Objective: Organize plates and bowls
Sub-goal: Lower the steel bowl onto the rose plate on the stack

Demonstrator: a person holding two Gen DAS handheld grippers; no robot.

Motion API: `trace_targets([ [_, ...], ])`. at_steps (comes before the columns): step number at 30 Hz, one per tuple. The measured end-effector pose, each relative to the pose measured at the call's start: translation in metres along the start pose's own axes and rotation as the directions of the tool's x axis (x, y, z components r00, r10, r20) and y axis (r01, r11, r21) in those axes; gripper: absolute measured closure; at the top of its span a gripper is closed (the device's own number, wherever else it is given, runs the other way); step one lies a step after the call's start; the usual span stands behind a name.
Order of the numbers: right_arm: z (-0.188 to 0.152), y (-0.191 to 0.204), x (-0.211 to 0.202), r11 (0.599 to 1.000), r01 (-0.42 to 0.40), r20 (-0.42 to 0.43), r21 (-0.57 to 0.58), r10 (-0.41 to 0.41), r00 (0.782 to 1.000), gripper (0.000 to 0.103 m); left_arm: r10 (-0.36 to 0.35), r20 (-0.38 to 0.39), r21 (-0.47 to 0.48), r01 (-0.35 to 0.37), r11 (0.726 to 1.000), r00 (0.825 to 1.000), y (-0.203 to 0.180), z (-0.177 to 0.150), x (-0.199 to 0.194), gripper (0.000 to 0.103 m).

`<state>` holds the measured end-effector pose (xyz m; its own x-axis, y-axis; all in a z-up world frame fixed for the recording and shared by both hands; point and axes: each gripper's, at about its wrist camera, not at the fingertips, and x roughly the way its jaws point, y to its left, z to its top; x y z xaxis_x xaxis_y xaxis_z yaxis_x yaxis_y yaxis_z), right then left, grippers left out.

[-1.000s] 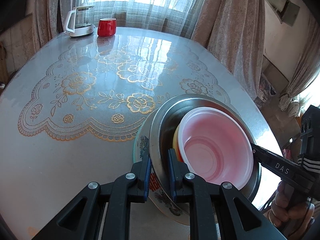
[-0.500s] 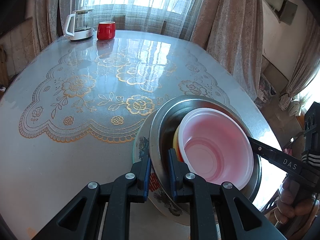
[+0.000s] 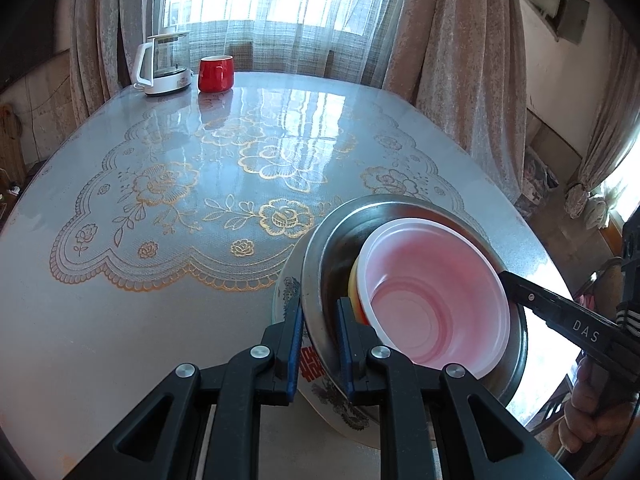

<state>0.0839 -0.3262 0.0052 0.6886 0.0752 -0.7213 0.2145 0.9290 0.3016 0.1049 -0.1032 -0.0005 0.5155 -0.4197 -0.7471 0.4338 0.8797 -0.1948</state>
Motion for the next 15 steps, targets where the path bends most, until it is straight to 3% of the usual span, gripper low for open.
trace_targets([
  [15, -0.0031, -0.0005, 0.0002, 1.0, -0.002, 0.009, -0.008, 0.002, 1.0, 0.091, 0.006, 0.014, -0.008, -0.006, 1.0, 1.0, 0.0002, -0.0028, -0.0016, 0.086],
])
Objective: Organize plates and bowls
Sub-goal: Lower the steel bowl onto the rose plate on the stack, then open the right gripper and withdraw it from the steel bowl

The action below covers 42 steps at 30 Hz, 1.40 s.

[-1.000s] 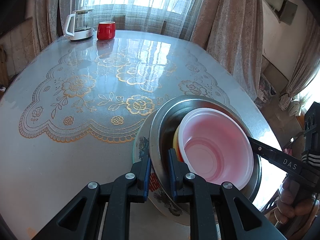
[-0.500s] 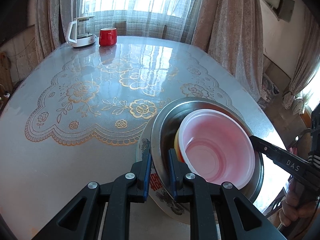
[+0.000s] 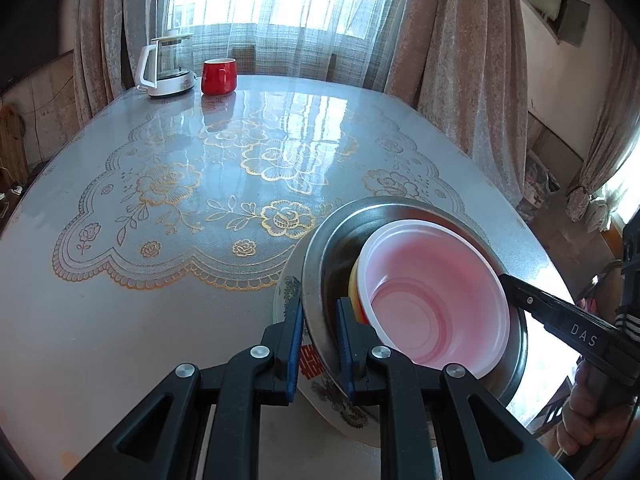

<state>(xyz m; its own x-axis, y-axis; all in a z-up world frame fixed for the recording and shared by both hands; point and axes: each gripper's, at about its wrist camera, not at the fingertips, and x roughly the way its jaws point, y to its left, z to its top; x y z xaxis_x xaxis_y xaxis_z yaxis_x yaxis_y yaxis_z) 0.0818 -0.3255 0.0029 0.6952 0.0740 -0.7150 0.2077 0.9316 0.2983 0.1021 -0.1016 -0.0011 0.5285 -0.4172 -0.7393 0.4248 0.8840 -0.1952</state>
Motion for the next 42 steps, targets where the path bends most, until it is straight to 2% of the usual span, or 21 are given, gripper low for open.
trace_targets([
  [12, -0.003, 0.003, -0.001, 1.0, 0.023, 0.013, -0.006, -0.023, 1.0, 0.089, 0.019, 0.043, -0.005, -0.019, 1.0, 0.999, 0.001, -0.002, -0.015, 0.086],
  [28, -0.007, 0.01, -0.002, 0.998, 0.057, 0.037, -0.021, -0.056, 0.998, 0.088, 0.079, 0.095, -0.019, -0.078, 0.997, 0.992, 0.003, -0.016, -0.031, 0.086],
  [30, -0.007, 0.01, -0.001, 0.999, 0.052, 0.035, -0.014, -0.051, 0.998, 0.087, 0.078, 0.092, -0.028, -0.075, 0.997, 0.993, 0.006, -0.017, -0.031, 0.086],
  [32, -0.007, 0.006, -0.002, 1.0, 0.018, 0.027, 0.013, -0.018, 0.999, 0.078, 0.075, 0.094, -0.038, -0.072, 0.997, 0.993, 0.008, -0.018, -0.031, 0.086],
  [34, -0.006, 0.004, -0.006, 0.999, 0.003, 0.035, 0.035, -0.004, 0.999, 0.076, 0.065, 0.093, -0.038, -0.062, 0.997, 0.994, 0.008, -0.018, -0.031, 0.086],
  [40, -0.008, 0.0, -0.016, 0.999, 0.001, 0.072, 0.042, -0.004, 0.997, 0.075, 0.086, 0.096, -0.028, -0.084, 0.996, 0.992, 0.007, -0.019, -0.029, 0.086],
  [42, -0.01, -0.001, -0.013, 0.999, 0.004, 0.065, 0.043, -0.007, 0.998, 0.079, 0.098, 0.096, -0.033, -0.095, 0.995, 0.99, 0.007, -0.02, -0.029, 0.086],
])
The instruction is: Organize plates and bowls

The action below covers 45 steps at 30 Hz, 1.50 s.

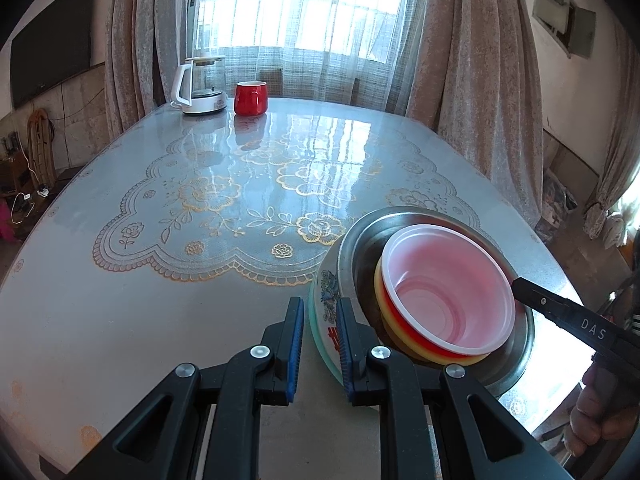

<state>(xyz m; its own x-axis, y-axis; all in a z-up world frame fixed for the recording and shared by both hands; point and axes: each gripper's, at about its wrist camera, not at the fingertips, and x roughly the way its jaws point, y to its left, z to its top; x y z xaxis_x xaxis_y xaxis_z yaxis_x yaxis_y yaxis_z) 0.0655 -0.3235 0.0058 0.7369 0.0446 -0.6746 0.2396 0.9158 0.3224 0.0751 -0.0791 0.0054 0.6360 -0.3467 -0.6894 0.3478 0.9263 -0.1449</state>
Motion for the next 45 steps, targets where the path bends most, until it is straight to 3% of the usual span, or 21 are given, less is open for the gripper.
trace_targets([
  [7, -0.007, 0.002, 0.004, 1.0, 0.002, -0.006, 0.004, -0.002, 1.0, 0.078, 0.061, 0.023, -0.044, -0.06, 0.997, 0.998, 0.008, -0.007, -0.003, 0.084],
  [15, -0.012, 0.022, -0.021, 0.996, 0.061, 0.104, -0.068, -0.054, 0.993, 0.072, 0.106, 0.117, -0.041, -0.101, 0.994, 0.988, 0.004, -0.012, -0.029, 0.067],
  [18, -0.017, 0.035, -0.031, 0.988, 0.119, 0.163, -0.101, -0.102, 0.981, 0.068, 0.115, 0.15, -0.015, -0.114, 0.993, 0.982, -0.002, -0.015, -0.037, 0.054],
  [23, -0.033, 0.056, -0.038, 0.971, 0.199, 0.23, -0.132, -0.166, 0.959, 0.063, 0.131, 0.169, 0.017, -0.136, 0.991, 0.977, -0.01, -0.023, -0.041, 0.044],
  [30, -0.051, 0.064, -0.041, 0.957, 0.265, 0.241, -0.121, -0.23, 0.943, 0.06, 0.131, 0.174, 0.045, -0.141, 0.989, 0.976, -0.019, -0.036, -0.044, 0.031],
  [37, -0.058, 0.067, -0.043, 0.944, 0.308, 0.253, -0.121, -0.271, 0.929, 0.054, 0.124, 0.18, 0.053, -0.136, 0.989, 0.976, -0.024, -0.042, -0.048, 0.026],
  [45, -0.06, 0.071, -0.041, 0.944, 0.301, 0.242, -0.136, -0.263, 0.934, 0.051, 0.137, 0.185, 0.042, -0.147, 0.988, 0.973, -0.024, -0.043, -0.05, 0.023],
])
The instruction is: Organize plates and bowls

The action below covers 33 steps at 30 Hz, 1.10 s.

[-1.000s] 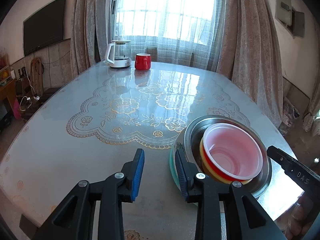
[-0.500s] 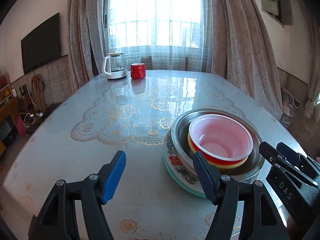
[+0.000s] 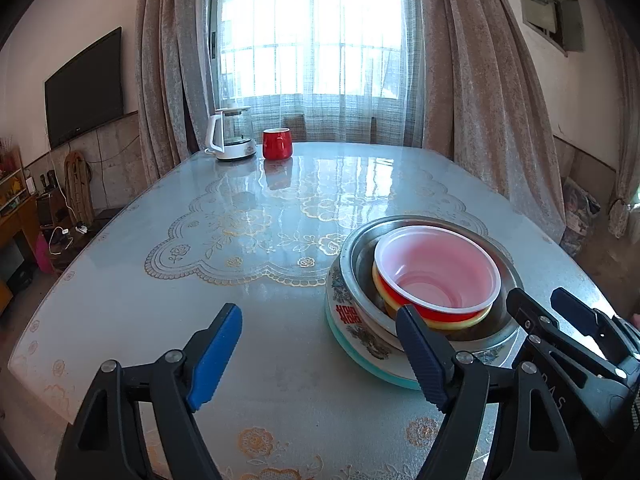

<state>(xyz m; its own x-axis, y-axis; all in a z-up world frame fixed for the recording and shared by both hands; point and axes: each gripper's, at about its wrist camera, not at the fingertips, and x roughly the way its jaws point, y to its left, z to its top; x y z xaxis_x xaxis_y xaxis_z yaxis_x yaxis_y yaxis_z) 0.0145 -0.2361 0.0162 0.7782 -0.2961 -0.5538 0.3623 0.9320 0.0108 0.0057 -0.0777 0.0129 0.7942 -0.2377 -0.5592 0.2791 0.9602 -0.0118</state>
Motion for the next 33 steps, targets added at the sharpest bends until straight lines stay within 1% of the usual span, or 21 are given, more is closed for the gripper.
trace_targets([
  [15, -0.0003, -0.0017, 0.0003, 1.0, -0.002, -0.001, 0.004, 0.002, 1.0, 0.051, 0.006, -0.013, -0.002, -0.006, 1.0, 1.0, 0.002, -0.0005, 0.0028, 0.021],
  [33, 0.0011, 0.0006, 0.0044, 1.0, -0.016, -0.006, 0.006, 0.016, 1.0, 0.05, 0.008, -0.008, 0.003, -0.008, 1.0, 1.0, 0.0014, -0.0014, 0.0049, 0.02],
])
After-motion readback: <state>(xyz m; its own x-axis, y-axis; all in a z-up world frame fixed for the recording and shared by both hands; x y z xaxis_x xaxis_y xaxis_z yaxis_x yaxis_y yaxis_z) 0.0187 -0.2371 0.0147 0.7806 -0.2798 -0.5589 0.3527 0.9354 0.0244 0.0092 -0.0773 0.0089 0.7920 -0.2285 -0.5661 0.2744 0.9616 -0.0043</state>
